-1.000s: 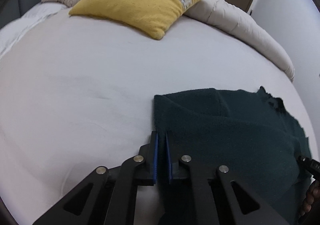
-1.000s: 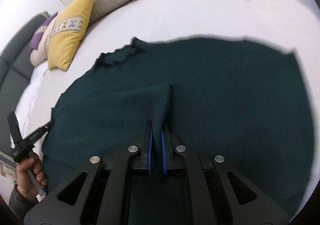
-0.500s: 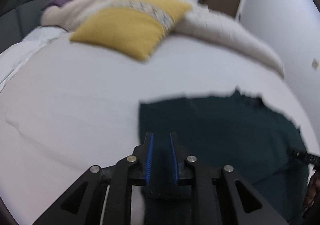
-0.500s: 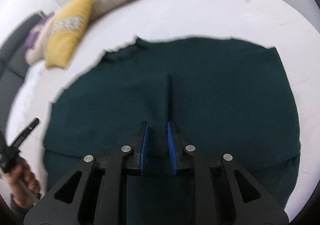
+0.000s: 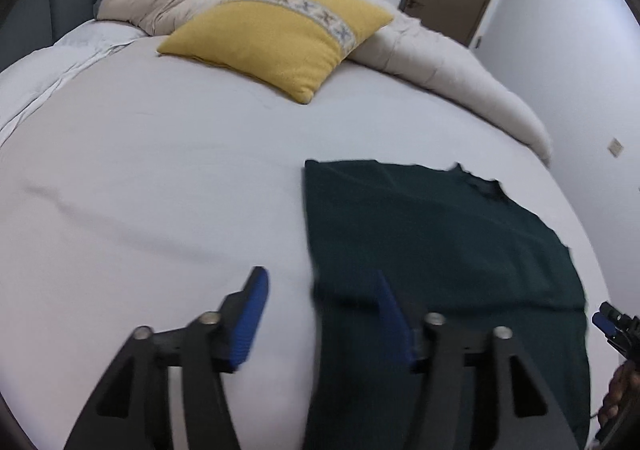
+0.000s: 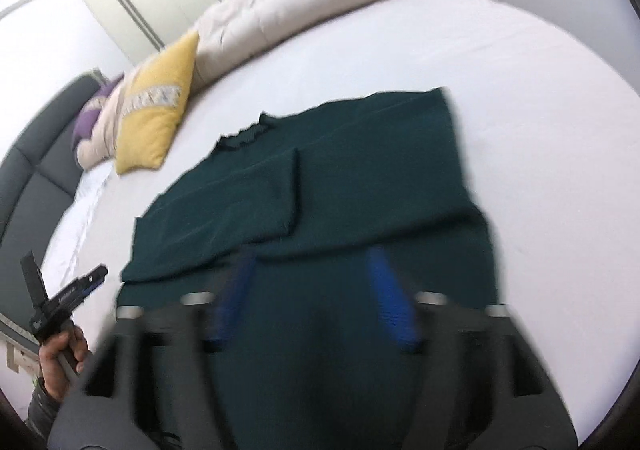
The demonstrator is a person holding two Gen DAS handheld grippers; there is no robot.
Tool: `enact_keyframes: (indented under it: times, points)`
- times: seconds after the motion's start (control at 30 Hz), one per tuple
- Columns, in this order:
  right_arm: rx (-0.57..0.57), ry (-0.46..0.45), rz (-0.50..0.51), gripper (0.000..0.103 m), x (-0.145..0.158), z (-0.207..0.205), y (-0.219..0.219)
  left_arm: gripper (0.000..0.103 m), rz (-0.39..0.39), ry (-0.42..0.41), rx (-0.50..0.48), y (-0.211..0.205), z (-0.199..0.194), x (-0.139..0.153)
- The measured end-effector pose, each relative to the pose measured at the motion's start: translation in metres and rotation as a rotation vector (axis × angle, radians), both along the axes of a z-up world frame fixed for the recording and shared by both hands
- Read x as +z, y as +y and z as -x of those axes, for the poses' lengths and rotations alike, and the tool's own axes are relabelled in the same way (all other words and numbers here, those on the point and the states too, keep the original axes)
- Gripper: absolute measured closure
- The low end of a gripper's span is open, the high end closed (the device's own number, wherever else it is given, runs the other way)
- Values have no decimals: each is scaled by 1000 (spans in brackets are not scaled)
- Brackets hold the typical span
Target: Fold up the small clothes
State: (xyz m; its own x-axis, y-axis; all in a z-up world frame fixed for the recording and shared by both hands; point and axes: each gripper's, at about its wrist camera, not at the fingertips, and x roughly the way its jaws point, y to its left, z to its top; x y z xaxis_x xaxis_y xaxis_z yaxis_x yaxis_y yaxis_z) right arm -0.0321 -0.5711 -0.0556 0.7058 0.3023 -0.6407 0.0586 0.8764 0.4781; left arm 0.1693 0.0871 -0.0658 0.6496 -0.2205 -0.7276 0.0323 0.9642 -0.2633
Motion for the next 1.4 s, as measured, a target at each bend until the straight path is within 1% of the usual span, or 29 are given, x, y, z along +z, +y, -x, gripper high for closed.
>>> enact_keyframes:
  times: [0.07,0.13,0.2,0.23,0.27,0.37,0.43,0.5,0.57,0.63,0.77,0.83,0.9,0.93,1.0,1.03,1.07,1.1,1.2,1.23,1.3,1.33,1.37,1.4]
  points:
    - [12,-7,-18,33,4,31,-11,41,24,14,-28,9,27,4]
    - [22,11,-26,33,4,63,-22,39,55,37,-59,16,52,4]
    - [24,20,-47,33,0,96,-31,34,69,73,-95,22,83,0]
    - [22,32,-56,33,-4,111,-36,34,80,93,-106,26,100,-3]
    - [15,47,-64,33,-9,127,-39,34,93,107,-107,29,108,-6]
    - [-6,70,-76,33,-24,165,-51,34,177,180,-108,42,145,-18]
    - [-15,87,-106,33,-35,184,-62,34,237,224,-95,50,167,-29]
    - [-15,111,-149,33,-47,198,-70,34,267,269,-113,50,182,-40]
    - [-15,124,-175,33,-56,209,-76,34,265,280,-139,45,199,-48]
    - [-7,136,-210,35,-65,216,-79,34,271,277,-152,44,207,-51]
    - [1,171,-286,37,-80,231,-87,34,408,309,-133,58,207,-56]
    - [1,170,-312,38,-82,235,-90,36,486,339,-152,60,201,-60]
    - [-5,172,-341,39,-86,243,-95,37,531,353,-169,60,199,-61]
    - [-6,173,-348,40,-86,243,-95,39,549,355,-178,59,197,-61]
    - [-9,178,-361,41,-88,245,-96,54,605,357,-190,57,197,-62]
    - [-7,181,-359,41,-88,246,-96,58,644,351,-198,57,196,-63]
    - [-5,181,-357,41,-88,247,-96,63,692,337,-213,57,197,-62]
    - [-3,182,-353,41,-87,245,-95,64,730,307,-230,56,199,-56]
    - [5,190,-333,41,-82,241,-92,64,741,221,-262,61,206,-36]
    - [8,192,-326,41,-82,240,-92,64,760,187,-272,66,209,-29]
    - [13,198,-319,41,-80,238,-91,63,788,148,-278,74,213,-23]
    - [16,201,-319,41,-80,238,-90,61,799,139,-274,78,213,-23]
    - [20,202,-316,41,-80,238,-89,56,797,148,-247,84,214,-27]
    - [21,203,-310,41,-80,238,-88,51,759,176,-207,86,214,-32]
